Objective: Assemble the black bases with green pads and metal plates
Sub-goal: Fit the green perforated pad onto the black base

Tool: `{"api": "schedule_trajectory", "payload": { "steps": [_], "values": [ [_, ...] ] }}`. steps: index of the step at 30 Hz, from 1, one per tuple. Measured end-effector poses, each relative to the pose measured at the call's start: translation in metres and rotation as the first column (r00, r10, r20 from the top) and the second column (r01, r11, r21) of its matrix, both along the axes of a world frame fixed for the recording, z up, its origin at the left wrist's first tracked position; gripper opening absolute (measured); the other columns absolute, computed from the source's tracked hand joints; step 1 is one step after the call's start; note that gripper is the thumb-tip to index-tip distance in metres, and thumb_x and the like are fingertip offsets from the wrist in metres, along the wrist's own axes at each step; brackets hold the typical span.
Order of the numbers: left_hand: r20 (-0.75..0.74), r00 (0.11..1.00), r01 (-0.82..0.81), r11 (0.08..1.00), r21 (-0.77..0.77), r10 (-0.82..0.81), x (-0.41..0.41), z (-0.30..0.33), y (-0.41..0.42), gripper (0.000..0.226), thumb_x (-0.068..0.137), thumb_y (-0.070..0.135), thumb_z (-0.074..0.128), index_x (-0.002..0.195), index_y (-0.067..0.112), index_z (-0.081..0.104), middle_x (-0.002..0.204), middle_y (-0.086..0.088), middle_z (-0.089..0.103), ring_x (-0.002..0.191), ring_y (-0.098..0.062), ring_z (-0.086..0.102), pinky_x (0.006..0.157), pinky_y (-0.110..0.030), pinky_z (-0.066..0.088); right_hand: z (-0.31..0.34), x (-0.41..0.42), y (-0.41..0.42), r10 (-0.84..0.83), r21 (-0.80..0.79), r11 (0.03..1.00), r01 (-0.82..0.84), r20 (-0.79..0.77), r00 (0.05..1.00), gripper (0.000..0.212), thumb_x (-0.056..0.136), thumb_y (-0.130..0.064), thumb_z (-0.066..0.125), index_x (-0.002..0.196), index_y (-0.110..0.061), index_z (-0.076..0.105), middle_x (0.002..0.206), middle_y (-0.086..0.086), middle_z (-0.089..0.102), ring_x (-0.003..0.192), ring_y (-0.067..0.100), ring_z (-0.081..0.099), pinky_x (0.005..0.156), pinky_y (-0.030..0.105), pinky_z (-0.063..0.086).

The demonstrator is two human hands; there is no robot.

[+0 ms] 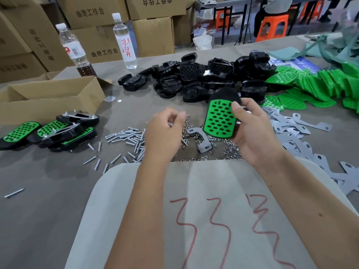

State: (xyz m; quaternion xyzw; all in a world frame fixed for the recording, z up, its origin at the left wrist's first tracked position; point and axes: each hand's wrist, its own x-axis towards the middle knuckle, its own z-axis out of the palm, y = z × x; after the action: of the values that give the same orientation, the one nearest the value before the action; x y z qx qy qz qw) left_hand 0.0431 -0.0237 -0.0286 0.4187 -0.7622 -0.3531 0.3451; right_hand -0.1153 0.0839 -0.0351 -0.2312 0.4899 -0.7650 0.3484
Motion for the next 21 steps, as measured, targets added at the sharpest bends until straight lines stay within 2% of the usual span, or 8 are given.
{"api": "schedule_trajectory", "payload": {
  "steps": [2,3,10,13,15,18,19,21],
  "values": [
    [0.259,0.966,-0.023,1.000,-0.019,0.028,0.010,-0.004,-0.007,0.015,0.089,0.041,0.076,0.090,0.027,0.070,0.089,0.011,0.070,0.086,-0.014,0.065,0.081,-0.033,0.050,-0.001,-0.003,-0.001,-0.057,0.035,0.998,0.055,0.050,0.997,0.013,0.109,-0.019,0.051,0.106,-0.016,0.063,0.112,0.008,0.075,0.106,0.031,0.074,0.079,0.053,0.064],
    [0.323,0.946,0.000,1.000,-0.001,0.000,0.011,-0.006,-0.007,0.018,0.085,0.039,0.082,0.088,0.026,0.069,0.087,0.011,0.069,0.087,-0.014,0.065,0.080,-0.031,0.050,-0.002,-0.003,-0.002,-0.076,0.055,0.996,0.073,0.044,0.996,0.014,0.109,-0.021,0.051,0.105,-0.016,0.064,0.113,0.008,0.076,0.109,0.032,0.073,0.081,0.055,0.063],
    [0.502,0.864,-0.001,0.998,-0.062,0.032,0.000,-0.007,-0.001,0.026,0.087,0.028,0.076,0.078,0.030,0.052,0.095,0.005,0.064,0.094,-0.024,0.062,0.078,-0.036,0.050,-0.006,0.005,-0.005,-0.122,0.124,0.984,0.128,-0.054,0.991,0.016,0.107,-0.025,0.055,0.095,-0.021,0.065,0.100,0.002,0.077,0.101,0.029,0.075,0.086,0.065,0.059],
    [0.317,0.948,-0.021,0.999,-0.029,0.029,-0.001,-0.008,0.001,0.027,0.083,0.018,0.081,0.076,0.028,0.058,0.079,0.008,0.065,0.081,-0.019,0.067,0.067,-0.031,0.047,-0.007,0.004,-0.006,-0.138,0.140,0.979,0.146,-0.065,0.988,0.021,0.106,-0.025,0.057,0.087,-0.023,0.064,0.093,-0.002,0.075,0.095,0.025,0.075,0.083,0.062,0.061],
    [0.065,0.997,-0.046,0.999,-0.013,0.047,-0.003,-0.004,0.004,0.026,0.081,0.016,0.086,0.075,0.027,0.063,0.068,0.008,0.068,0.065,-0.008,0.066,0.061,-0.027,0.045,-0.007,0.005,-0.007,-0.142,0.157,0.975,0.156,-0.098,0.985,0.023,0.105,-0.026,0.059,0.082,-0.027,0.064,0.091,-0.003,0.073,0.091,0.024,0.074,0.071,0.056,0.065],
    [-0.365,0.930,-0.015,0.998,0.067,0.039,-0.010,0.003,0.011,0.019,0.081,0.011,0.085,0.078,0.023,0.071,0.070,0.005,0.076,0.066,-0.011,0.072,0.069,-0.032,0.058,-0.008,0.011,-0.007,-0.118,0.195,0.966,0.172,-0.259,0.959,0.023,0.100,-0.031,0.063,0.078,-0.035,0.064,0.078,-0.013,0.072,0.078,0.013,0.072,0.065,0.044,0.063],
    [-0.427,0.904,0.011,0.997,0.071,0.021,-0.013,0.003,0.013,0.017,0.081,0.008,0.085,0.079,0.020,0.072,0.071,0.003,0.077,0.068,-0.014,0.074,0.071,-0.032,0.059,-0.008,0.014,-0.007,-0.101,0.210,0.962,0.173,-0.315,0.944,0.020,0.097,-0.034,0.064,0.077,-0.035,0.064,0.077,-0.013,0.072,0.075,0.012,0.071,0.069,0.046,0.063],
    [-0.452,0.891,0.050,0.998,0.031,-0.031,-0.020,0.000,0.019,0.017,0.081,0.004,0.084,0.079,0.017,0.073,0.073,0.001,0.077,0.071,-0.016,0.074,0.071,-0.028,0.057,-0.005,0.019,-0.006,-0.073,0.221,0.962,0.160,-0.357,0.931,0.012,0.090,-0.041,0.063,0.081,-0.033,0.064,0.089,-0.001,0.075,0.084,0.024,0.073,0.079,0.057,0.062]
  ]
}}
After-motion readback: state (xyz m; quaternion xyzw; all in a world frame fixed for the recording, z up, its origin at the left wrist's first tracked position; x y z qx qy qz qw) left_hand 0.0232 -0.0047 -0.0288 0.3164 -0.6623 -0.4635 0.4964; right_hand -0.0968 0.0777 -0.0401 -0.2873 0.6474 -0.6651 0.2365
